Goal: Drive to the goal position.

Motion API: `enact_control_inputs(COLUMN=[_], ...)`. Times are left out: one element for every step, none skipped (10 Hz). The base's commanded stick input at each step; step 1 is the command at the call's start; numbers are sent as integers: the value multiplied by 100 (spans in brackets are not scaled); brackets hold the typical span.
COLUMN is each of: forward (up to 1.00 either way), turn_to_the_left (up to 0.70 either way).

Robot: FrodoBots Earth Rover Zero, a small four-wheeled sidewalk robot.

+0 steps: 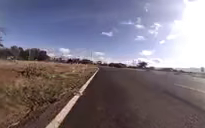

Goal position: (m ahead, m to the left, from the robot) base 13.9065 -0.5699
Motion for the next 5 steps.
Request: enact_control_inputs(forward=[45, 45, 45, 45, 45], turn_to_the_left=[0, 0, -27, -27, -27])
